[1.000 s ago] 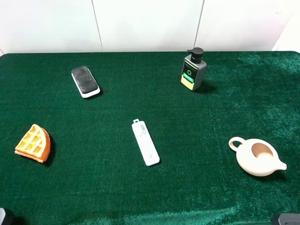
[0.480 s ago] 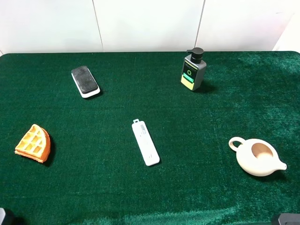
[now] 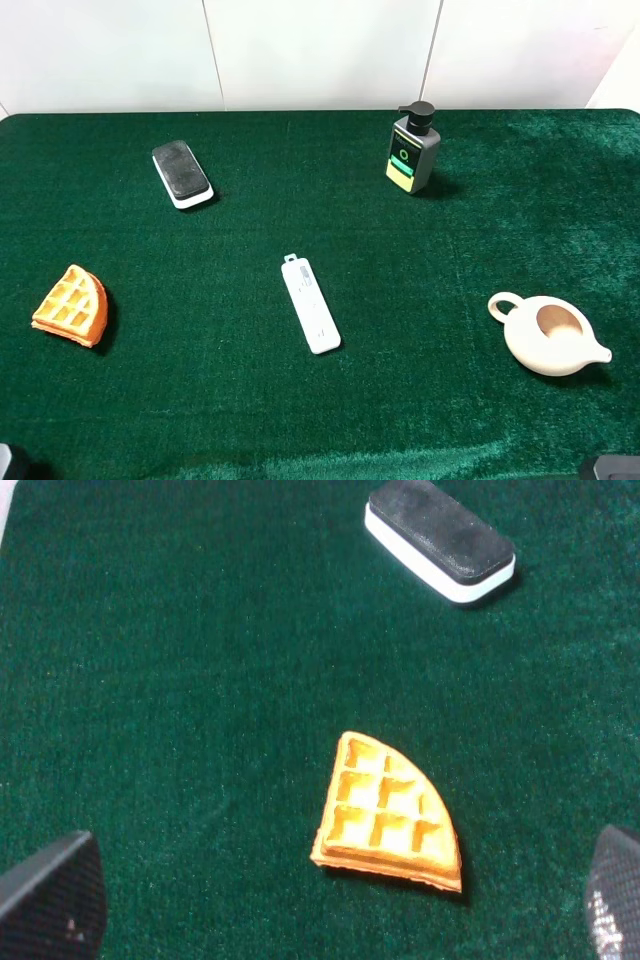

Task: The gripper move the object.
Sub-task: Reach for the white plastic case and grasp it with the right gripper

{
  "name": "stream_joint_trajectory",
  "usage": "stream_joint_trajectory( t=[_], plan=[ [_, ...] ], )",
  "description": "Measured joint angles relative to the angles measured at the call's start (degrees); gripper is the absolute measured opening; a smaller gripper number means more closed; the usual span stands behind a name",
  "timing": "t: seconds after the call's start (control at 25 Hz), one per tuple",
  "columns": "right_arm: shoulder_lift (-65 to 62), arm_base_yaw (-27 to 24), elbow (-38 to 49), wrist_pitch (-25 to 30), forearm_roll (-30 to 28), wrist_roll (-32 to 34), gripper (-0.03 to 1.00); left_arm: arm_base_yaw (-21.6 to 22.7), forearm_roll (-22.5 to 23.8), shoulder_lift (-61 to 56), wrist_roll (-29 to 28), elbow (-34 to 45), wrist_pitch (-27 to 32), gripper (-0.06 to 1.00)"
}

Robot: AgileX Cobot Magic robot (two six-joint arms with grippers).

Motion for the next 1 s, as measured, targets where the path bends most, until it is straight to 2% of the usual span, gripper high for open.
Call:
stream_joint_trajectory(
  t=[0.2, 0.44, 0.64, 1.0],
  plan=[
    [8.65, 0.00, -4.13, 2.46, 3.85, -2.36, 0.70, 0.00, 0.00, 0.00, 0.00, 0.00, 0.00, 0.97],
    [13.95, 1.16, -6.28, 2.71, 6.73, -3.20, 0.70, 0.00, 0.00, 0.00, 0.00, 0.00, 0.00, 0.97],
    [19.26, 7.12, -6.35, 5.46, 6.73, -3.26, 0.70, 0.00, 0.00, 0.00, 0.00, 0.00, 0.00, 0.97],
    [31.02, 20.15, -6.35, 5.66, 6.73, -2.10, 0.70, 0.00, 0.00, 0.00, 0.00, 0.00, 0.00, 0.97]
  ],
)
